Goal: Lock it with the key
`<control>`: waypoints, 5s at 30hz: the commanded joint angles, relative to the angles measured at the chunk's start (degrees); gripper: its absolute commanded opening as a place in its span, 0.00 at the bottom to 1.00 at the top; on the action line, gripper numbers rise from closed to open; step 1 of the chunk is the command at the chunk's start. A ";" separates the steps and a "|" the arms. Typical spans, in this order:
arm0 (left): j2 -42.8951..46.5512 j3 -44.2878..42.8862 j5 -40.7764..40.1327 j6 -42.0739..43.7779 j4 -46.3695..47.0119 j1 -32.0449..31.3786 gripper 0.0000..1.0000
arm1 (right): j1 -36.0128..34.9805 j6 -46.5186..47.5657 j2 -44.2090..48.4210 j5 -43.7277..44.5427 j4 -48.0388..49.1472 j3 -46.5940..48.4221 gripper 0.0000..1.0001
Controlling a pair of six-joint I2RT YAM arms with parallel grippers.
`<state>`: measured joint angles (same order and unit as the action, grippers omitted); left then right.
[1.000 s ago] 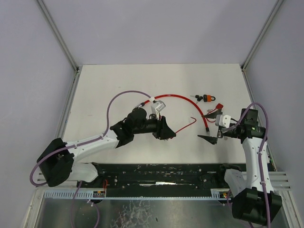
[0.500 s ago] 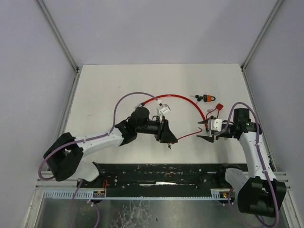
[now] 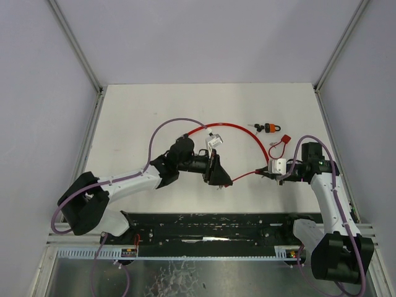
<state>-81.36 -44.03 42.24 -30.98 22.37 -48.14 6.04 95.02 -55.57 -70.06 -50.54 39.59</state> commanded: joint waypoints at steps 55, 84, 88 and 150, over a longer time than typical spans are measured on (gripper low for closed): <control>1.28 -9.20 -59.02 -52.81 -16.93 -5.85 0.85 | -0.42 -52.98 1.96 3.31 21.07 6.47 0.00; -6.40 -15.09 -59.10 -55.03 -14.37 -6.60 0.53 | -0.50 -31.36 4.54 -2.50 8.92 4.73 0.00; -6.65 -14.70 -58.23 -54.22 -12.29 -6.40 0.45 | -0.95 -28.35 4.86 -2.25 7.52 4.20 0.00; -1.64 -0.55 -19.66 3.58 36.38 0.66 0.00 | -3.49 -84.39 7.61 -11.62 46.84 -1.02 0.72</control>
<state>-83.88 -45.74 11.90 -33.95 44.60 -48.66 2.87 28.23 -49.34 -73.10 -22.24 42.83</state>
